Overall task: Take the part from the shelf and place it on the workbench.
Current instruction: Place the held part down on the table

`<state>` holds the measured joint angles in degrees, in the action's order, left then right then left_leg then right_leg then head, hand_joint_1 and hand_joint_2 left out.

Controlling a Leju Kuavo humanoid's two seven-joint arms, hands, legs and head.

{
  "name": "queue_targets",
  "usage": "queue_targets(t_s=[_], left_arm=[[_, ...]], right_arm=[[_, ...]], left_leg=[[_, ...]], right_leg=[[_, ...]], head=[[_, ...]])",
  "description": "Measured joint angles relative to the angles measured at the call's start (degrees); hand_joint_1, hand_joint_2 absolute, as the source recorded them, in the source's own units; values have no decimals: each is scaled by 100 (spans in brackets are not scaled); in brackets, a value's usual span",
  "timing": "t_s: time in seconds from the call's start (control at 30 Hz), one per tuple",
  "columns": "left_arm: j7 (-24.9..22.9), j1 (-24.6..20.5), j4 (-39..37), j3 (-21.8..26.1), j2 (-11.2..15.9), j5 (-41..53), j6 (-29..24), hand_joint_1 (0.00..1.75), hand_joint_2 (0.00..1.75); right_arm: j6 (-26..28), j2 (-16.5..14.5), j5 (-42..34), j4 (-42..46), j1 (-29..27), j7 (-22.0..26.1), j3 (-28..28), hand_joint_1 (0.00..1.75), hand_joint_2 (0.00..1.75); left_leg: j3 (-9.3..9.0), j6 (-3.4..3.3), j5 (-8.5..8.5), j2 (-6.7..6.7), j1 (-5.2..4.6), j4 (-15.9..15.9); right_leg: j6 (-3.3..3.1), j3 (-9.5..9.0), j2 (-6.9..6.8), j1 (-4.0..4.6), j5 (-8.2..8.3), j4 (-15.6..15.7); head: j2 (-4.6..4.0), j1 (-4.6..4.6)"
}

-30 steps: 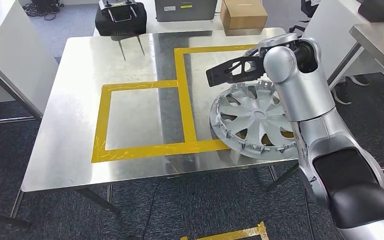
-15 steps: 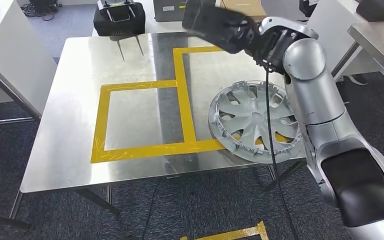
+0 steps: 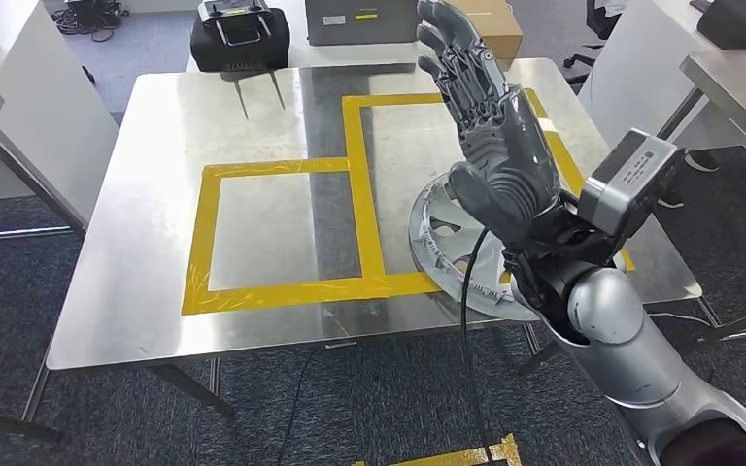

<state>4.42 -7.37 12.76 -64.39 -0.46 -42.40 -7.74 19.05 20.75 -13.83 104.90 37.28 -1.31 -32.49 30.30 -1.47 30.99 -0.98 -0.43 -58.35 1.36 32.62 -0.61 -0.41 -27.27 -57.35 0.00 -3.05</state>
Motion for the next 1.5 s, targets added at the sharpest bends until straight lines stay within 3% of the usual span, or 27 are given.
queue_targets(t_s=[0.2,0.37,0.5,0.63,0.93,1.37,1.5], left_arm=[[0,11,0,0,18,-25,-24,0,0],[-12,17,0,7,25,-153,-126,0,0],[-17,22,0,20,33,-302,-237,0,0],[16,23,0,25,45,-368,-287,0,0],[140,21,0,26,91,-344,-291,0,0],[65,20,0,26,125,-347,-291,0,0],[61,20,0,26,137,-356,-291,0,0]], right_arm=[[14,77,-163,502,-357,128,4,0,175],[450,-30,-713,801,-1553,1082,142,0,175],[1118,-208,-1160,793,-2606,1511,282,0,175],[1127,-327,-1398,761,-3249,1859,305,0,0],[20,-444,-1718,684,-3649,2420,159,0,0],[-484,-505,-1705,661,-3647,2501,4,0,0],[-526,-536,-1715,647,-3648,2521,-17,0,0]], left_leg=[[-5,-1,-2,18,3,0],[-3,-1,1,5,10,2],[3,-4,7,9,10,4],[2,-1,9,31,9,6],[-7,-3,12,109,9,12],[-19,-23,22,120,-23,3],[-8,-68,10,119,-57,-2]], right_leg=[[2,-2,3,3,2,-1],[-4,-7,-9,6,-7,0],[-3,-6,-10,6,-12,1],[-3,-4,-4,5,-12,1],[-3,-4,38,5,-9,0],[17,-4,50,-21,9,6],[68,-7,52,-55,35,18]], head=[[0,10],[0,5],[0,1],[0,2],[0,7],[0,17],[0,24]])
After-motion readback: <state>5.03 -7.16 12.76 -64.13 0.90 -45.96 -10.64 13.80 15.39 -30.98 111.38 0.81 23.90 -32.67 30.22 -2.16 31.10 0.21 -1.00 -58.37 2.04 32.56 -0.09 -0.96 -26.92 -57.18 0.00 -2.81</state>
